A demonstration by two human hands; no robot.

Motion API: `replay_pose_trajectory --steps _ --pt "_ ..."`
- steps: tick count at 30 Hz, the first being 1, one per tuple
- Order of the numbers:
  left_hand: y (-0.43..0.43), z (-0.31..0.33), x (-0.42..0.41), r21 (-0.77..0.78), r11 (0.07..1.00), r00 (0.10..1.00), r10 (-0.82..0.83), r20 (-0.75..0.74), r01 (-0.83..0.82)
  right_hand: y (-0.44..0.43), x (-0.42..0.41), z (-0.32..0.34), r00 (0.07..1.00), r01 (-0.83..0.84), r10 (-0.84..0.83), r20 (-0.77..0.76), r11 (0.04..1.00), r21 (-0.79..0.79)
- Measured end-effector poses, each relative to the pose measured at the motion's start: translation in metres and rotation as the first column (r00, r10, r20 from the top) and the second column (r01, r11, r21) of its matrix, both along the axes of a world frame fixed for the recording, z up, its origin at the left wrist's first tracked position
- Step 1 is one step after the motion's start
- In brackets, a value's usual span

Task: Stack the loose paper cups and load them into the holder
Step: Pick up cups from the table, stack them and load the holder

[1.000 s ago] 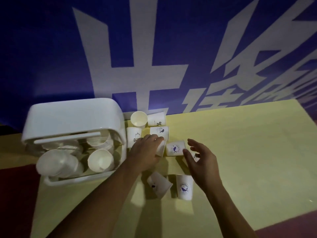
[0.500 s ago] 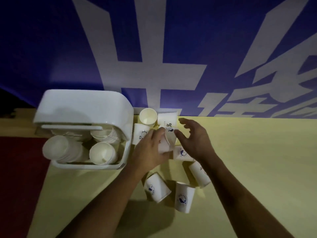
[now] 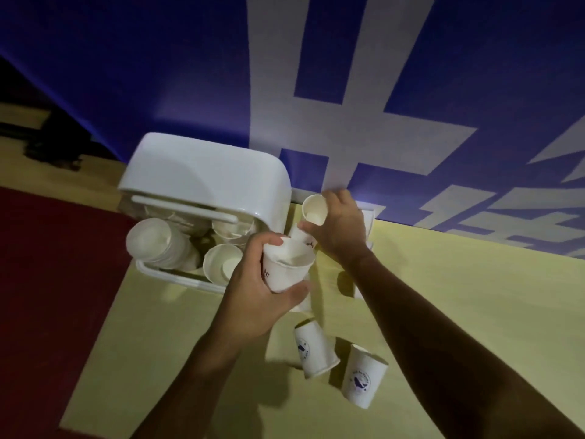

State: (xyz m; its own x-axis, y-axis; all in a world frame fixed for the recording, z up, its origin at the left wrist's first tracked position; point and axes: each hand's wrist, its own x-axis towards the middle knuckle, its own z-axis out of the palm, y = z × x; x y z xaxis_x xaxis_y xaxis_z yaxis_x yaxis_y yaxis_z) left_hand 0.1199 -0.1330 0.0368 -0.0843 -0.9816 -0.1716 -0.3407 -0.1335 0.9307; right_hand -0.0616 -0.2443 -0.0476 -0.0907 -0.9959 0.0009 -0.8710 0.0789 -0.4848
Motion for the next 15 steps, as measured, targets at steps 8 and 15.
replay_pose_trajectory --steps 8,15 --pt "0.015 0.012 0.023 -0.048 0.994 0.988 0.090 -0.122 -0.097 0.008 0.006 -0.001 0.974 0.088 -0.102 0.204 0.993 0.075" --pt "0.021 0.007 0.087 -0.116 0.983 0.976 0.116 -0.187 -0.139 0.058 0.019 0.060 0.946 0.172 -0.136 0.296 0.980 -0.097"
